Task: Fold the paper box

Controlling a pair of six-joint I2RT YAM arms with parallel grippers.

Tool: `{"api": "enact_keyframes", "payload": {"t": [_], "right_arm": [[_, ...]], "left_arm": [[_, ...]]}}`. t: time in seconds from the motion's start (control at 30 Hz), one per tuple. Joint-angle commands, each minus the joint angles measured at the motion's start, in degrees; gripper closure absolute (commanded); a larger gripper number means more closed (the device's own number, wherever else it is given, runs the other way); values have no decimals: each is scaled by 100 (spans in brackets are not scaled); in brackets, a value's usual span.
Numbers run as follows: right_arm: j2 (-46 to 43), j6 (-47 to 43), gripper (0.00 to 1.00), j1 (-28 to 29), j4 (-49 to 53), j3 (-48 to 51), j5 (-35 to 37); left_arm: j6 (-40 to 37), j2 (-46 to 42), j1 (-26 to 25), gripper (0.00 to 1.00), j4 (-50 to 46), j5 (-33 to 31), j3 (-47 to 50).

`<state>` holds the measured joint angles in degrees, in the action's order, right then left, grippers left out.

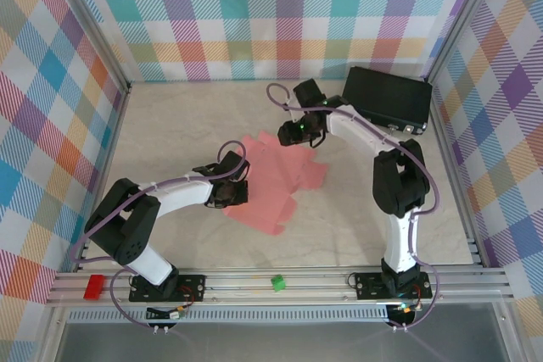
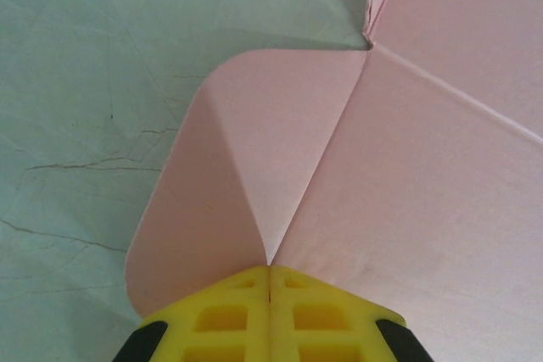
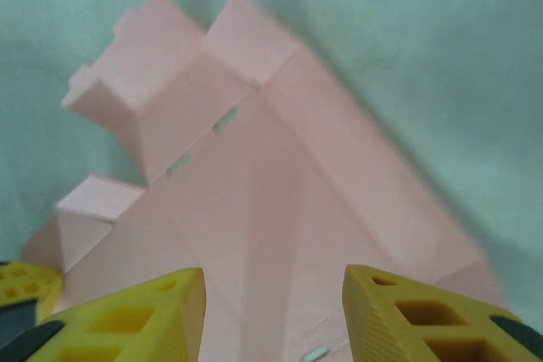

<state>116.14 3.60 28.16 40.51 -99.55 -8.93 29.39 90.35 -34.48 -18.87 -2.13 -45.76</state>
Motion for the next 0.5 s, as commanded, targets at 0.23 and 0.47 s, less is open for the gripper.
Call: {"api": "enact_keyframes", "payload": {"t": [0.23,0.47], "right_arm": [[1241,-2579,51,-296,576,-1047,-979],[2040,-2750,51,-303,1205,-1992,-489]], "left_arm": [[-222,-82,-50,100,-228,180,281],[-229,-162,-50,100,-239,119,315]]}}
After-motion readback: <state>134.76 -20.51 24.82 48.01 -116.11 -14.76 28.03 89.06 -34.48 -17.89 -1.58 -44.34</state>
